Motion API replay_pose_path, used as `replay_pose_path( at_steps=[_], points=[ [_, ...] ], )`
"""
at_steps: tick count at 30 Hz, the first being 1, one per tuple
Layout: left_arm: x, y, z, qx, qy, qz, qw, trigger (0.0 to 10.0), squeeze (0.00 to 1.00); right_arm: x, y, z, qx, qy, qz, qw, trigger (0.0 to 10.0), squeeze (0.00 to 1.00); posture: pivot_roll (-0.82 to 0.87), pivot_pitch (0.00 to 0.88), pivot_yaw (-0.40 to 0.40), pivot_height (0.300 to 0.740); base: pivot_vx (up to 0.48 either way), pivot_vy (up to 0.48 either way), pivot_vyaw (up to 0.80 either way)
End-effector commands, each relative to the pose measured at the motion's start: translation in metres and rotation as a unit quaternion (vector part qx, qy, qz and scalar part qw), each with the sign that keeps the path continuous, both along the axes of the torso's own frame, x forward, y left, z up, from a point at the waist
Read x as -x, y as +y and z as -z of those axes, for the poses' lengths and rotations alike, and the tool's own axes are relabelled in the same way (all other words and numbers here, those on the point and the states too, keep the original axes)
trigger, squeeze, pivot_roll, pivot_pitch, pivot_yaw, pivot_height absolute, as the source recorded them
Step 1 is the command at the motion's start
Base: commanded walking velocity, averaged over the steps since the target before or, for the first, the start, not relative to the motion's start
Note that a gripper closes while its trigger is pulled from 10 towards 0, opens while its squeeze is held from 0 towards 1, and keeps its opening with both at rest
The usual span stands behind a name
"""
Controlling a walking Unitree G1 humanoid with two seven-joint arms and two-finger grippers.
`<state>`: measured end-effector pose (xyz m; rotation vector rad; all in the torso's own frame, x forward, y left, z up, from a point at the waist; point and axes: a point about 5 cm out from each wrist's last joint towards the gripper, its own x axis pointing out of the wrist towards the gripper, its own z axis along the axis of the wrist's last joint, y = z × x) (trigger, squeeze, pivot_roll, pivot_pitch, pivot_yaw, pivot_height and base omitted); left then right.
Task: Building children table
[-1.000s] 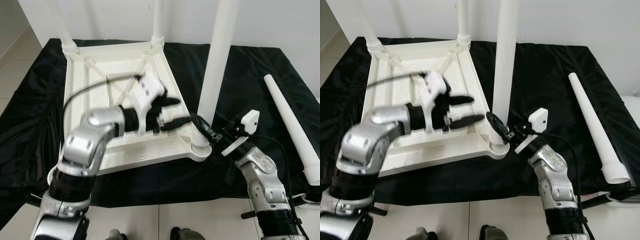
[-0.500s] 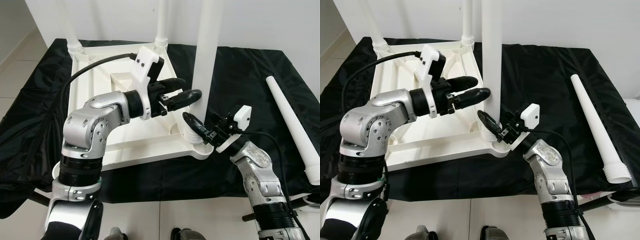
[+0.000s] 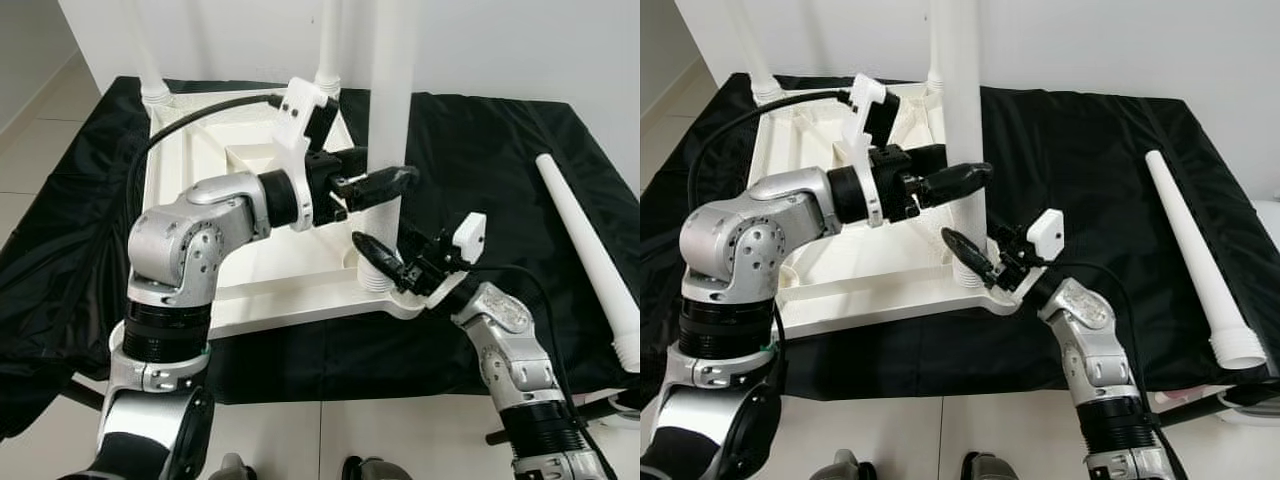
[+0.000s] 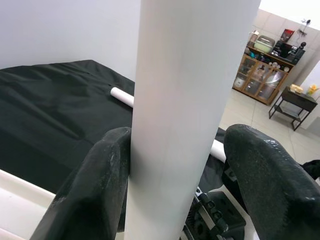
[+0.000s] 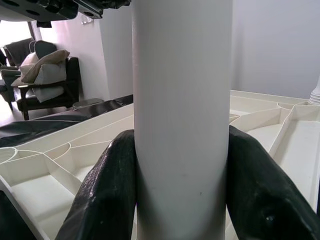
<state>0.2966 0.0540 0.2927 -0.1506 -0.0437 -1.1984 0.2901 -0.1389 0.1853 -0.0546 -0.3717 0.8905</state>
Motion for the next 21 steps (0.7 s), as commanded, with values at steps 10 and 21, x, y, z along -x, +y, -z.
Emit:
replay_pose_path(
  at_steps=[10, 21],
  points=[
    [-0.001, -0.008, -0.011, 0.014, 0.006, 0.001, 1.0, 10.0, 0.0, -0.002, 0.005, -0.004, 0.021, -0.012, -0.007, 1.0, 10.0, 0.0, -0.03, 0.1, 0.005, 0.74, 0.0, 0.0, 0.0],
    [0.0, -0.008, -0.018, 0.021, -0.005, -0.009, 1.0, 10.0, 0.0, -0.007, 0.006, -0.006, 0.03, 0.0, 0.009, 1.0, 10.0, 0.0, -0.03, 0.106, 0.003, 0.74, 0.0, 0.0, 0.0]
  ],
)
